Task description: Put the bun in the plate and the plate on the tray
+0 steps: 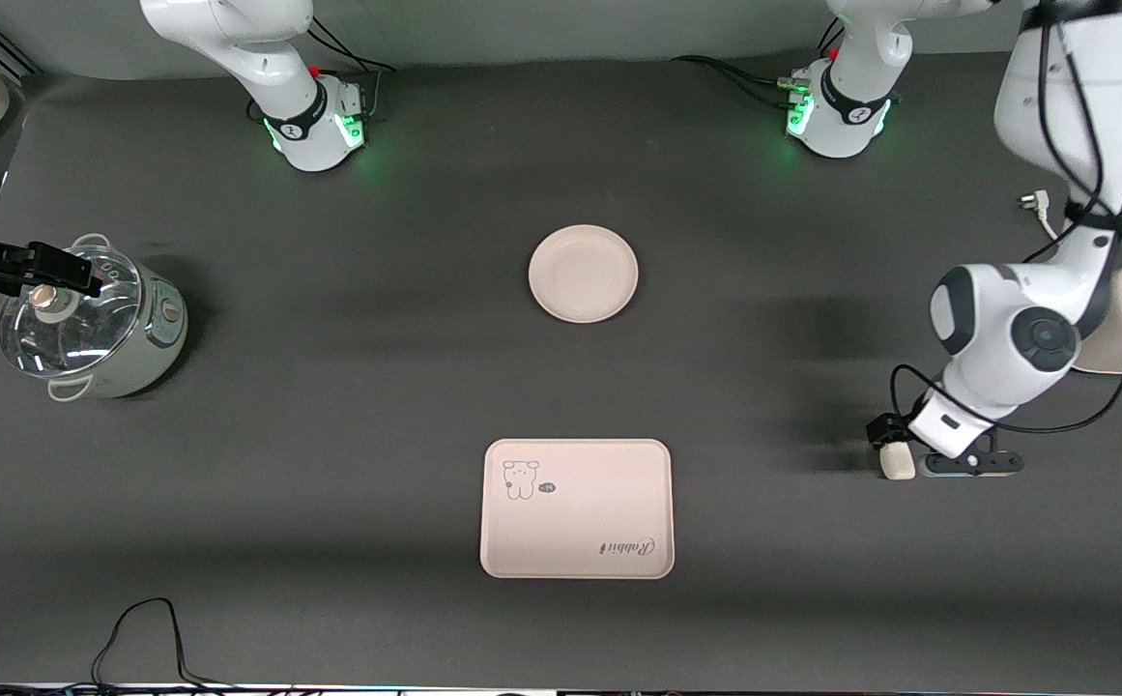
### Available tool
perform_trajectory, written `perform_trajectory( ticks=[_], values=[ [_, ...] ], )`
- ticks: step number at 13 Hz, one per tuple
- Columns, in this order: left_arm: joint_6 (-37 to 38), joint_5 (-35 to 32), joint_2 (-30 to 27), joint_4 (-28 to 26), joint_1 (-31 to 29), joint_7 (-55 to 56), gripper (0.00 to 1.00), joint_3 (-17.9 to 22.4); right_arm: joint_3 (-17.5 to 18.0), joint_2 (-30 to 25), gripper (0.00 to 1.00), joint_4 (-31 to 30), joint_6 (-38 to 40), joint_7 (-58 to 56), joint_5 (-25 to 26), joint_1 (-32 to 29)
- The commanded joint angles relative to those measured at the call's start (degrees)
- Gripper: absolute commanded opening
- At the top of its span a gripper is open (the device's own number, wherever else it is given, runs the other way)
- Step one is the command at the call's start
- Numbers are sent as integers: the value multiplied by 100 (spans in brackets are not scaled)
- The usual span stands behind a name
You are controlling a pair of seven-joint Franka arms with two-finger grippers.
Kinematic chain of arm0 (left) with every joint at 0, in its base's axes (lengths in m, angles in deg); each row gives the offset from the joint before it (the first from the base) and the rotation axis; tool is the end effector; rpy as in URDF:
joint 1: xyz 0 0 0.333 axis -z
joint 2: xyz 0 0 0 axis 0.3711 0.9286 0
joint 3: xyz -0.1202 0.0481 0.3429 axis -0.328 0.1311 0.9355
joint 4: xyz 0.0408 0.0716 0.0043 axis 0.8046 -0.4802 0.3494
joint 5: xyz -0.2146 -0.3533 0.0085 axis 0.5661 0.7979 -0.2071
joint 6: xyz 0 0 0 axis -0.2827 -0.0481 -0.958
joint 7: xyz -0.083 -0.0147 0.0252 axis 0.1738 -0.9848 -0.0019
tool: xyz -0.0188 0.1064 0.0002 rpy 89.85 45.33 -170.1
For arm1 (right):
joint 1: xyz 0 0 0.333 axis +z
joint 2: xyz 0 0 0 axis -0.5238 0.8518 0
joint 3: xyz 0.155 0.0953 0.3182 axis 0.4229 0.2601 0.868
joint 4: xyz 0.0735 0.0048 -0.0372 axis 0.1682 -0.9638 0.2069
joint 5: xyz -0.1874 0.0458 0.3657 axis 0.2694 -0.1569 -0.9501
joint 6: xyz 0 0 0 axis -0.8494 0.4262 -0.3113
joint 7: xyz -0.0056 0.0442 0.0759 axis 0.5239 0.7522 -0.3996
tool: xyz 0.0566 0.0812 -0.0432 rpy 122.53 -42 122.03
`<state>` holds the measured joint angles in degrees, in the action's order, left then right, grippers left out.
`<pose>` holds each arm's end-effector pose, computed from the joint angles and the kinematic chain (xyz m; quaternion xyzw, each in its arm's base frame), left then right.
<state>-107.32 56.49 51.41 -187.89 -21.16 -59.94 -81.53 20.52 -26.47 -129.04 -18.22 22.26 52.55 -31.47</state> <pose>0.6647 -0.0076 0.2314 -0.9966 -0.0058 -0.0817 0.0020 0.5835 -0.0408 0.6519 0.9980 -0.0262 -0.0579 0.0059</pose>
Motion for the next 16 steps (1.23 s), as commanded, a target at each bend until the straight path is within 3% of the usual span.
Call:
perform_trajectory(
  ticks=[1, 2, 3, 5, 6, 8, 13, 16],
  values=[
    [-549, -25, 171, -172, 26, -48, 97, 35, -56, -49, 100, -64, -53, -118, 68, 67],
    [-585, -25, 206, -181, 35, -48, 91, 26, -56, -49, 100, -65, -53, -118, 68, 67],
    [-586, -25, 215, -173, 61, -48, 80, 26, -56, -49, 100, -65, -53, -118, 68, 67],
    [-586, -25, 224, -173, 61, -57, 37, 35, -56, -49, 100, -73, -53, -118, 68, 67],
    [-577, -34, 224, -173, 61, -57, 20, 35, -56, -49, 100, -91, -53, -118, 68, 67],
    [-577, -34, 224, -164, 70, -57, 4, 35, -56, -49, 100, -91, -53, -118, 68, 67],
    [-376, 10, -152, -138, 87, 249, 1, -9, -56, -49, 100, -100, -61, -118, 68, 67],
    [693, 28, -977, -111, 411, 986, 1, -9, -56, -58, 100, -126, -96, -118, 68, 67]
  ],
)
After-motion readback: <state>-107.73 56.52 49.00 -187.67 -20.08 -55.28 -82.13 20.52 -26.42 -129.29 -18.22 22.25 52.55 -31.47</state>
